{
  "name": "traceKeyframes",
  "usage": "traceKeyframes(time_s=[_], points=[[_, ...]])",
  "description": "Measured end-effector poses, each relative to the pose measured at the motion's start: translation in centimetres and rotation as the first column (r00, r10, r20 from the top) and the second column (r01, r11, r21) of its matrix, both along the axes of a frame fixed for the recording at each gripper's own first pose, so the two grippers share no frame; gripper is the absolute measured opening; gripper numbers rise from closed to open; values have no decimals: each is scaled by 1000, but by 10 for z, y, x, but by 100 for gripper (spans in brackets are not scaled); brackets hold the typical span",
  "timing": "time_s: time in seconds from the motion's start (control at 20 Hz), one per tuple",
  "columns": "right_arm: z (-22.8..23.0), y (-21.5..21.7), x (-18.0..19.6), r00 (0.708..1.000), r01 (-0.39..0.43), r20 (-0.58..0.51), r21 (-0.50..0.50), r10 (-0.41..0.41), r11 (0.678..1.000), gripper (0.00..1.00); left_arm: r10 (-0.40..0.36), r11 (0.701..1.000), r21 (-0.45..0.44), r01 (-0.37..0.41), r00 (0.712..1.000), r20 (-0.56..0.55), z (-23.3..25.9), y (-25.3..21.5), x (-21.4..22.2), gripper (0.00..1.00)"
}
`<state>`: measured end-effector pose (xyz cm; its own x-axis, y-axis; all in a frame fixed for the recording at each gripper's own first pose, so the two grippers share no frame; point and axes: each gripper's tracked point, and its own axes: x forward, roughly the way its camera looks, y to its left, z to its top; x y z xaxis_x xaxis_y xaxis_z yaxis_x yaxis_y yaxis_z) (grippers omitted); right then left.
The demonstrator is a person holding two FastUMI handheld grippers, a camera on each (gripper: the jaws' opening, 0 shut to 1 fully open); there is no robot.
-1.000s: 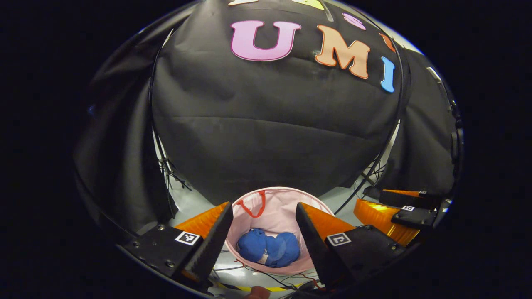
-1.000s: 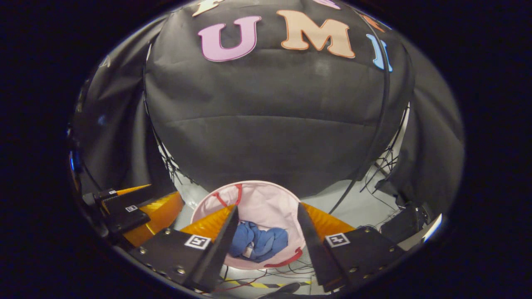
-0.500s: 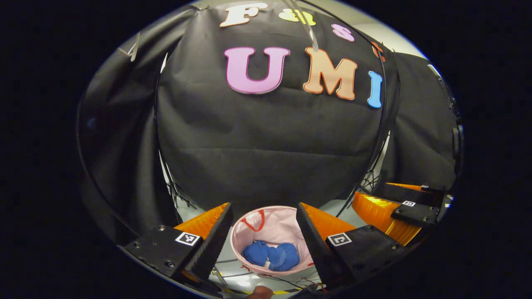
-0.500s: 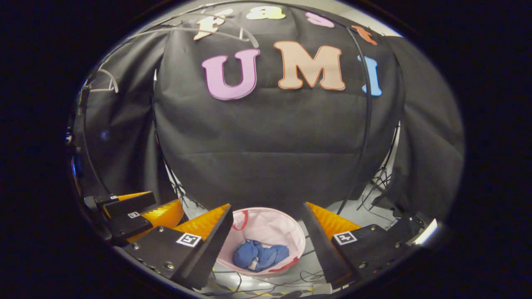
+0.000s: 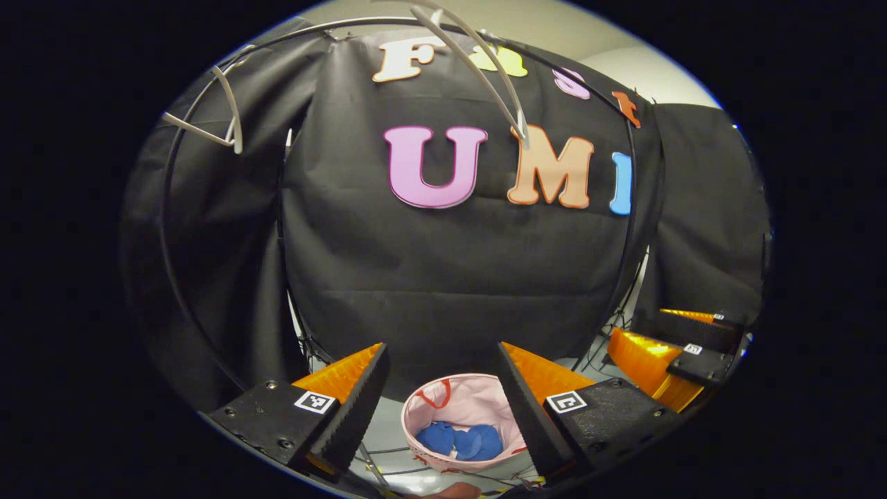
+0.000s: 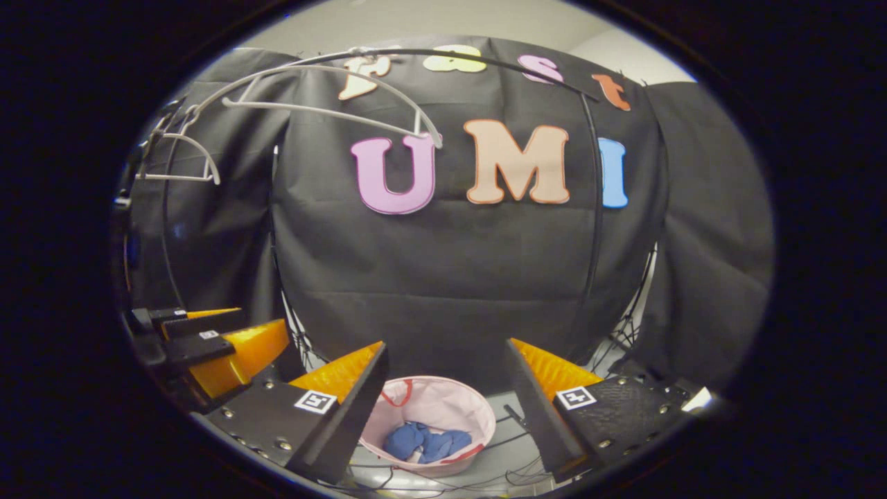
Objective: Grasp the clothes on the hanger with both hands and then place them into the laundry hamper below.
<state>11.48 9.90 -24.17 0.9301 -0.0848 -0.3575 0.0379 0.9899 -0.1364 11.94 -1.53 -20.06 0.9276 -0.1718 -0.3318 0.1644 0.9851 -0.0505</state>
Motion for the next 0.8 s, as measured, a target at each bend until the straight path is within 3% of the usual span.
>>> traceKeyframes(time_s=[0.4,0.8], points=[[91,37,-21,983,-98,163,65,86,993,97,57,994,82,-72,982,181,81,24,-6,93],[131,31,-21,966,-91,247,41,78,995,96,73,993,57,-100,929,363,165,40,-27,94]])
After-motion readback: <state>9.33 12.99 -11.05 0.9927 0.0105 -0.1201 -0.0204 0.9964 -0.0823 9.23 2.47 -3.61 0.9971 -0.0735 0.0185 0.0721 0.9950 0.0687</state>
